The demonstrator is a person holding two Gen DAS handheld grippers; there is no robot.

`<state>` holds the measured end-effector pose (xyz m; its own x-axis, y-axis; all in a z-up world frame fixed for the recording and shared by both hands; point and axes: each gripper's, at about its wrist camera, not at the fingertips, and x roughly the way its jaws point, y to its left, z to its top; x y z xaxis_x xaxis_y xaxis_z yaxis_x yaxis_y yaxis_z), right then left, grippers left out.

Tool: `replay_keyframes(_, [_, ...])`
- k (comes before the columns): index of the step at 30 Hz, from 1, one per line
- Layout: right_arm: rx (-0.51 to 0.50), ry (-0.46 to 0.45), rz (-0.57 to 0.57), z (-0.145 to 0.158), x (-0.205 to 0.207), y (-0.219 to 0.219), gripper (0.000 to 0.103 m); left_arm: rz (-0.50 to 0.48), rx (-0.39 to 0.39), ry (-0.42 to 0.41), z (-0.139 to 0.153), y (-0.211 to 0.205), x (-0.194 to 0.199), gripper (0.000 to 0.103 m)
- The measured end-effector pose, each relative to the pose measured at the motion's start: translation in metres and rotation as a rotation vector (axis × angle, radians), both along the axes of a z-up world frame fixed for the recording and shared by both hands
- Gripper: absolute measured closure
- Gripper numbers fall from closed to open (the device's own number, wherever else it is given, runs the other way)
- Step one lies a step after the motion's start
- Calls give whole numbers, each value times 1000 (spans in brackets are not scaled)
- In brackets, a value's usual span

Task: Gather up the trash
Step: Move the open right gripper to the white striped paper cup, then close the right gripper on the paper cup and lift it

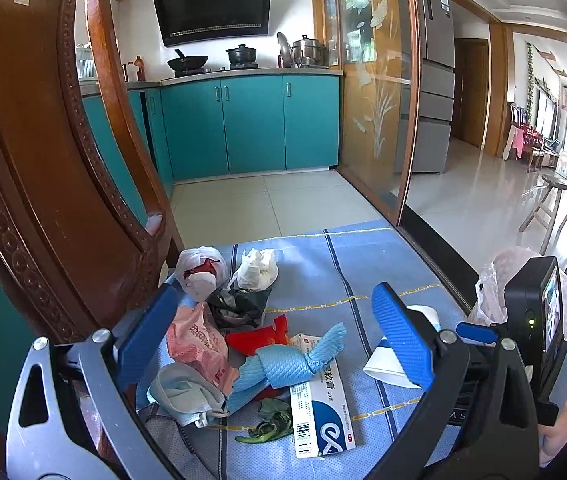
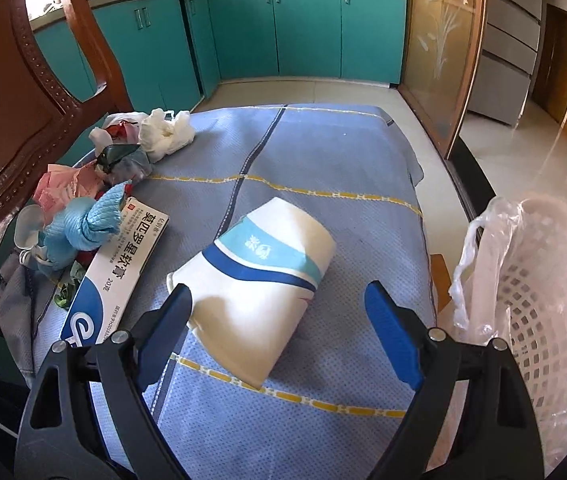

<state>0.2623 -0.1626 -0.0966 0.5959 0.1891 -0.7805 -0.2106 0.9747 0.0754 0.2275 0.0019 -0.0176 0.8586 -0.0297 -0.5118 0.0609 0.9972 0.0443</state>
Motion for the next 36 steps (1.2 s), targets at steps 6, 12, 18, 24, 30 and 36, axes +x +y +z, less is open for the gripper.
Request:
replay_keyframes(6, [-5, 9, 11, -3, 1, 4, 17, -1, 0, 0, -1, 0, 0, 5])
replay_keyframes(12, [-2, 8, 12, -4, 2, 7, 17, -1, 6, 3, -4, 0, 2, 5])
replay_keyframes(18, [-9, 0, 19, -4, 3, 8, 17, -5, 1, 12, -5, 2, 3, 5])
replay_keyframes(24, [-30, -22, 36, -3, 0, 13, 17, -11, 15, 17, -7, 1, 4, 5])
replay_keyframes(30, [-41, -43, 38, -2, 0, 15, 17, -10, 13, 20, -8, 1, 4, 5])
replay_keyframes(36, [-45, -66, 31, 1, 1, 15, 25, -10, 13, 22, -9, 2, 4, 5])
